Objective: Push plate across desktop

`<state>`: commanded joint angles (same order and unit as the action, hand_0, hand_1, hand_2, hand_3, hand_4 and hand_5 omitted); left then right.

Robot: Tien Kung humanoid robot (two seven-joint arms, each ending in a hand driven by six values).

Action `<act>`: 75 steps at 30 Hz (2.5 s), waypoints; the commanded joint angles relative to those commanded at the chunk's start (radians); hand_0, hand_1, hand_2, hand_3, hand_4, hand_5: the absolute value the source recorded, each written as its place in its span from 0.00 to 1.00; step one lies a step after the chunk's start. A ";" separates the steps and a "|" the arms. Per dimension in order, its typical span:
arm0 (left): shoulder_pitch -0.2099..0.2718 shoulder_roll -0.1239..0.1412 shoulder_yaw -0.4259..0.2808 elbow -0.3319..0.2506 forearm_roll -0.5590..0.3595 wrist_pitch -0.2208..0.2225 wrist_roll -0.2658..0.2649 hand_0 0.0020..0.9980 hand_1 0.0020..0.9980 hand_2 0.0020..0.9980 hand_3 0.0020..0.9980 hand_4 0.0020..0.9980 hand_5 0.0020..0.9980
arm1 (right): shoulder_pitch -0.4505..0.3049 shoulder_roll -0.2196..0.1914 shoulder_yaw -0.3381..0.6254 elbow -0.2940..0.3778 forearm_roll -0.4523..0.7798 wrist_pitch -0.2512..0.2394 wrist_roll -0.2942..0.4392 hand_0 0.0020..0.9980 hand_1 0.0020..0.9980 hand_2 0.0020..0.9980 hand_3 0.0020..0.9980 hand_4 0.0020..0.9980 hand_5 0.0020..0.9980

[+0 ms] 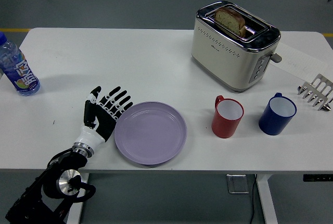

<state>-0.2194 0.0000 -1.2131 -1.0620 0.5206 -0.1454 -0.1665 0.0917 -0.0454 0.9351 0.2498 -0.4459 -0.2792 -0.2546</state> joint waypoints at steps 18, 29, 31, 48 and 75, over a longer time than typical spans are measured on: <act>0.015 0.000 -0.101 -0.024 0.024 0.007 0.003 0.73 0.74 0.69 0.66 0.60 1.00 | -0.004 -0.001 0.005 -0.001 -0.010 0.002 -0.001 0.58 0.52 0.61 0.59 0.27 0.57; 0.030 0.023 -0.267 -0.075 0.047 0.031 0.031 0.73 0.73 0.69 0.66 0.60 1.00 | 0.000 -0.002 -0.005 -0.003 0.014 -0.002 0.007 0.58 0.52 0.61 0.59 0.27 0.57; 0.035 0.048 -0.301 -0.084 0.050 0.036 0.040 0.73 0.73 0.69 0.67 0.60 1.00 | 0.000 -0.003 -0.006 -0.003 0.016 -0.002 0.008 0.58 0.52 0.61 0.59 0.27 0.57; 0.105 0.225 -0.531 -0.087 0.040 0.065 0.094 0.74 0.73 0.69 0.67 0.60 1.00 | 0.000 -0.003 -0.014 -0.002 0.036 -0.006 0.007 0.58 0.52 0.61 0.59 0.27 0.57; 0.138 0.238 -0.618 -0.077 0.023 0.100 0.089 0.75 0.74 0.70 0.67 0.60 1.00 | -0.008 0.000 -0.015 -0.001 0.037 -0.010 0.000 0.58 0.52 0.61 0.59 0.27 0.57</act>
<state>-0.0812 0.2377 -1.8309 -1.1395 0.5435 -0.0455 -0.0780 0.0837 -0.0458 0.9201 0.2491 -0.4087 -0.2895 -0.2548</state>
